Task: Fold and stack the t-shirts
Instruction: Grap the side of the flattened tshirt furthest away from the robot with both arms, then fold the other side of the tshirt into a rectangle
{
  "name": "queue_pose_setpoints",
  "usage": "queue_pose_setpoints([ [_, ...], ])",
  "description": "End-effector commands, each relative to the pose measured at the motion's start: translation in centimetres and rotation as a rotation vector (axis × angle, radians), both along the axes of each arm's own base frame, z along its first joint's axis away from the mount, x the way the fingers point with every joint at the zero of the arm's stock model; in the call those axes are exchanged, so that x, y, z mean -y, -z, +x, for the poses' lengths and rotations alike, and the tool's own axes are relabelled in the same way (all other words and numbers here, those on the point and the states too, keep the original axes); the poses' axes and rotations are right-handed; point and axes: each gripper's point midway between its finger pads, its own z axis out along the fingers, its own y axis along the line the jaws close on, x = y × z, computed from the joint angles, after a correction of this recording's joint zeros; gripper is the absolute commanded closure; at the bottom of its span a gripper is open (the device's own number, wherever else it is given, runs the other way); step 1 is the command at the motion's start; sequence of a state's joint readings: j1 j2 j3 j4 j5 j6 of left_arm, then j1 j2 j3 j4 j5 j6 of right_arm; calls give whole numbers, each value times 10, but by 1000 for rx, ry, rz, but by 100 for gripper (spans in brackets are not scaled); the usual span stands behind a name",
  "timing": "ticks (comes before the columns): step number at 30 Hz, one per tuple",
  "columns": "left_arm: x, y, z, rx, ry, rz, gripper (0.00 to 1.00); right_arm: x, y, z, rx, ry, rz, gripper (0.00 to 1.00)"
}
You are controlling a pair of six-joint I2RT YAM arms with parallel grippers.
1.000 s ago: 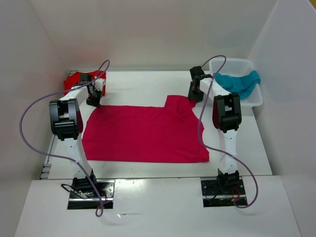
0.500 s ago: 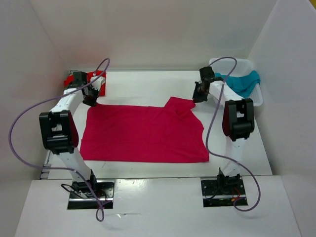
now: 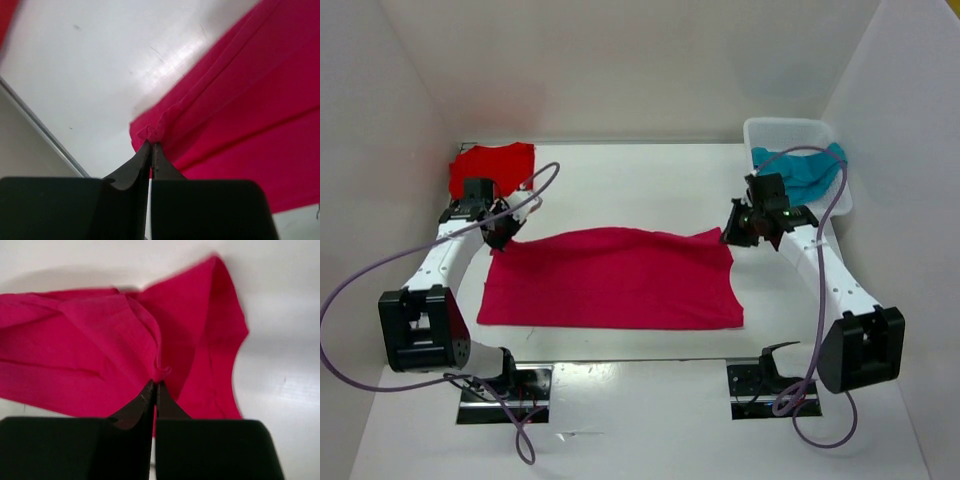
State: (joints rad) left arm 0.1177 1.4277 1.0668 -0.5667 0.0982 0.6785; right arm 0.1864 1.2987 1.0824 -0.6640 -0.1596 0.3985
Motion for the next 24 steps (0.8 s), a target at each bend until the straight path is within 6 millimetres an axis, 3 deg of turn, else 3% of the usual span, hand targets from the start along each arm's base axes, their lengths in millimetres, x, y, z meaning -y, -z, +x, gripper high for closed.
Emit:
queue_pose_setpoints([
  [1,1,16,-34,-90,56,28,100,-6,16,-45,-146,30,26,100],
  [3,2,18,-44,-98,56,26,100,-10,17,-56,-184,36,34,100],
  [4,-2,28,-53,-133,54,51,100,-12,17,-59,-211,37,43,100],
  [8,-11,38,-74,-173,69,118,100,-12,34,-94,-362,38,-31,100],
  [14,-17,42,-74,-160,73,157,100,0,44,-123,-431,56,-149,100],
  [21,-27,44,-70,-146,109,247,100,-2,57,-142,-485,31,-186,100],
  [24,-34,32,-51,-70,92,289,100,-1,57,-144,-489,27,-200,100],
])
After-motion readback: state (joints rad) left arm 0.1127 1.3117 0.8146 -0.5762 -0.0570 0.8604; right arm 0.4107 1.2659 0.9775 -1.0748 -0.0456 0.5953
